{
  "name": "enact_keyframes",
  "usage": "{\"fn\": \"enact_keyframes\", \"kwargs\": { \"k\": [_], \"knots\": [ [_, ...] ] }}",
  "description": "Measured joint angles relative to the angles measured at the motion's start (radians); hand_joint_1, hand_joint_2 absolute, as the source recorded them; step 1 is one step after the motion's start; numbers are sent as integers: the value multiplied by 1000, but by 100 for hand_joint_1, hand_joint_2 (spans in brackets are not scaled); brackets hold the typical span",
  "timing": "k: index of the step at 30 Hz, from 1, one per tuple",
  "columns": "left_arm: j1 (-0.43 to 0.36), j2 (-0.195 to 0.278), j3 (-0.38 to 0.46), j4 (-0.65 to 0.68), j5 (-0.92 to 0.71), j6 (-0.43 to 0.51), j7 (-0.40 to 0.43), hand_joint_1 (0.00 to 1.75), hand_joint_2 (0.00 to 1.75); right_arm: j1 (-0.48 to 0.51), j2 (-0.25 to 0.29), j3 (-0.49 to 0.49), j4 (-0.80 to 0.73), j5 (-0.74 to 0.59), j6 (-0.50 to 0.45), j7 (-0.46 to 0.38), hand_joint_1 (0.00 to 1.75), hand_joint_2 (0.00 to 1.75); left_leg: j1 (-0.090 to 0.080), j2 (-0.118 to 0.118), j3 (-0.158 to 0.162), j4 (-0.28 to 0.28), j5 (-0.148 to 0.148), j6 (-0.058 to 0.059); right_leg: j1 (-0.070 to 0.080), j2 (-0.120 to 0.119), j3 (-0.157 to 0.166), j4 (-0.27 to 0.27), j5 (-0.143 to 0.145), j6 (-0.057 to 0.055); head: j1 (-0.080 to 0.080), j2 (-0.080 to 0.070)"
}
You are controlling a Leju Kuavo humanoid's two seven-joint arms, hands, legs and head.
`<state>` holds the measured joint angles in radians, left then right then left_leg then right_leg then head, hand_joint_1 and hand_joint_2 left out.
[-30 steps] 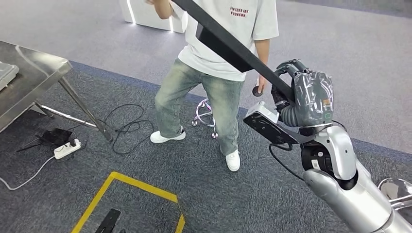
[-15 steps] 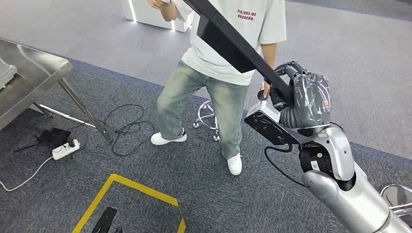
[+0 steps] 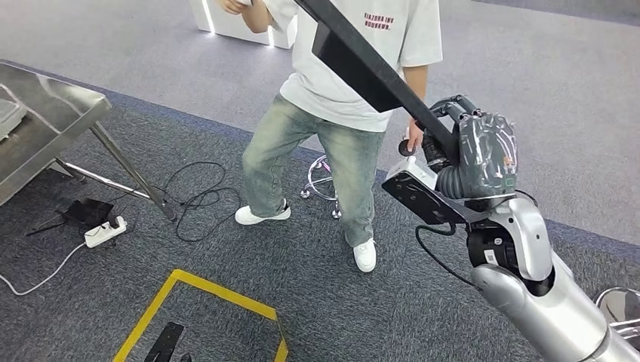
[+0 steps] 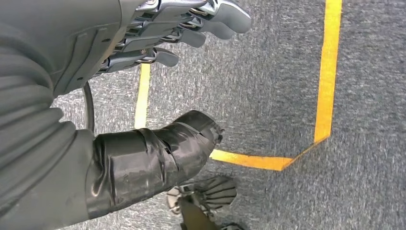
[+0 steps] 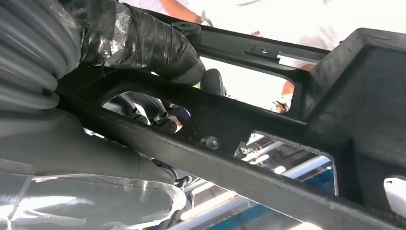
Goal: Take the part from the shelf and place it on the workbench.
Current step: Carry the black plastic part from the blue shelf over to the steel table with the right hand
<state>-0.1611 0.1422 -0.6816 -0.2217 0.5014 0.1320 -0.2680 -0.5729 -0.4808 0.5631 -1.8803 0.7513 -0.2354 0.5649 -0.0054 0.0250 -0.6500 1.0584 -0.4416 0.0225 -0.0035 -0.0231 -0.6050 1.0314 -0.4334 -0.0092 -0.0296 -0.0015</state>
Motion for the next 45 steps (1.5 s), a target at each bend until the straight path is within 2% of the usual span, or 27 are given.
{"fn": "enact_keyframes", "kwargs": {
  "k": [2,5,7,9,10,11,13,15,17,19,21,23,25,26,27,28,30,31,32,34,36,38,40,41,42,43,45],
  "knots": [
    [-3,0,0,0,-2,1,2,0,175,1,0,0,0,1,-1,-1,175,175,-7,3,11,-32,4,8,2,-10,0,-2,-2,9,1,0],
    [-2,1,0,0,-5,3,4,0,175,3,0,0,0,1,-2,-2,175,175,-3,-17,22,-46,22,23,1,-14,-1,10,-18,26,2,0],
    [-2,1,0,0,-7,3,4,0,175,4,0,-2,0,1,-5,-2,175,175,1,-29,28,-55,28,29,0,3,-37,93,-69,32,5,0],
    [-3,1,0,0,-7,3,4,0,175,9,0,-4,0,1,-8,-2,175,175,1,-45,28,-54,28,32,0,15,-100,223,-126,36,8,0],
    [-2,1,0,0,-7,3,4,0,175,12,0,-4,0,1,-9,-2,175,175,1,-54,28,-53,27,32,-1,16,-122,264,-134,38,9,0],
    [-1,1,0,0,-7,2,4,0,175,15,0,-4,0,1,-9,-1,175,175,1,-63,28,-52,27,32,-2,17,-127,268,-123,38,9,0],
    [-1,0,0,0,-8,2,4,0,175,17,0,-5,0,1,-9,-1,175,175,2,-84,28,-45,24,29,-6,28,-83,172,-57,39,9,0],
    [-2,0,0,0,-8,2,4,0,175,17,0,-5,0,1,-10,-1,175,175,3,-104,21,-34,19,21,-13,67,-25,54,-14,37,8,0],
    [-4,0,0,0,-9,2,5,0,175,18,0,-6,-1,1,-11,-2,175,175,5,-121,10,-27,19,11,-14,90,-5,14,-12,33,8,0],
    [-1,1,0,0,-9,2,6,0,175,18,0,-7,-2,1,-12,-2,175,175,8,-133,3,-25,21,0,-12,72,-3,7,-8,23,8,0],
    [1,0,0,0,-10,2,7,0,175,16,0,-7,-2,1,-12,-3,175,175,8,-101,-15,8,0,-10,-13,51,2,-1,-4,10,4,0],
    [-1,0,0,0,-11,2,7,0,175,16,0,-7,-2,1,-13,-4,175,175,8,-54,-66,113,-55,-19,-10,29,5,-4,-4,1,-1,0],
    [-1,0,0,0,-11,2,7,0,175,18,0,-7,-2,2,-12,-5,175,175,11,-38,-121,224,-96,-24,-6,6,4,-4,-5,-3,-2,0],
    [0,-1,0,0,-12,2,7,0,175,19,0,-7,-2,2,-12,-6,175,175,12,-35,-129,240,-94,-25,-5,-5,4,-3,-6,-4,-2,0],
    [1,-1,0,0,-12,2,8,0,175,19,0,-7,-2,3,-12,-7,175,175,12,-32,-115,216,-75,-23,-3,-16,5,-3,-7,-4,-2,0],
    [1,-1,0,0,-13,2,9,0,175,19,0,-7,-2,4,-12,-8,175,175,11,-24,-82,158,-46,-20,-2,-26,6,-3,-8,-3,-2,0],
    [-1,-1,0,0,-14,2,9,0,175,19,0,-7,-2,5,-13,-9,175,175,4,13,-10,26,-5,-8,1,-45,9,-2,-12,2,-2,0],
    [-2,-1,0,0,-14,2,9,0,175,18,0,-7,-2,5,-13,-9,175,175,-1,25,11,-14,3,-2,3,-53,10,-2,-13,6,-2,0],
    [-3,0,0,0,-14,2,9,0,175,18,0,-7,-2,6,-13,-9,175,175,-5,28,18,-31,2,3,4,-61,11,-3,-15,11,-1,0],
    [-1,0,0,0,-14,3,10,0,175,18,0,-7,-2,6,-13,-10,175,175,-5,7,21,-36,8,12,4,-74,14,-4,-18,21,-1,0],
    [1,1,0,0,-14,3,10,0,175,18,0,-8,-2,6,-13,-10,175,175,0,-12,29,-48,15,23,0,-46,7,20,-39,31,0,0],
    [-1,1,0,0,-15,3,8,0,175,19,0,-8,-2,7,-12,-11,175,175,2,-30,33,-54,19,30,-3,2,-38,121,-95,36,4,0],
    [-2,0,0,0,-16,3,5,0,175,22,0,-8,-2,7,-12,-11,175,175,2,-52,33,-53,19,33,-4,16,-99,244,-142,37,6,0],
    [-2,0,0,0,-16,3,4,0,175,25,0,-8,-2,8,-12,-11,175,175,2,-64,32,-51,19,33,-5,18,-114,268,-140,38,7,0],
    [-1,0,0,0,-16,3,4,0,175,26,0,-8,-2,9,-12,-11,175,175,3,-77,32,-49,18,32,-6,19,-109,253,-119,38,7,0],
    [-1,0,0,0,-16,3,4,0,175,26,0,-8,-2,10,-12,-11,175,175,4,-91,32,-45,17,30,-9,24,-87,202,-83,38,7,0],
    [-2,0,0,0,-17,3,3,0,175,25,0,-8,-3,12,-12,-11,175,175,6,-116,27,-34,12,23,-15,64,-28,72,-27,38,7,0]
  ]
}}
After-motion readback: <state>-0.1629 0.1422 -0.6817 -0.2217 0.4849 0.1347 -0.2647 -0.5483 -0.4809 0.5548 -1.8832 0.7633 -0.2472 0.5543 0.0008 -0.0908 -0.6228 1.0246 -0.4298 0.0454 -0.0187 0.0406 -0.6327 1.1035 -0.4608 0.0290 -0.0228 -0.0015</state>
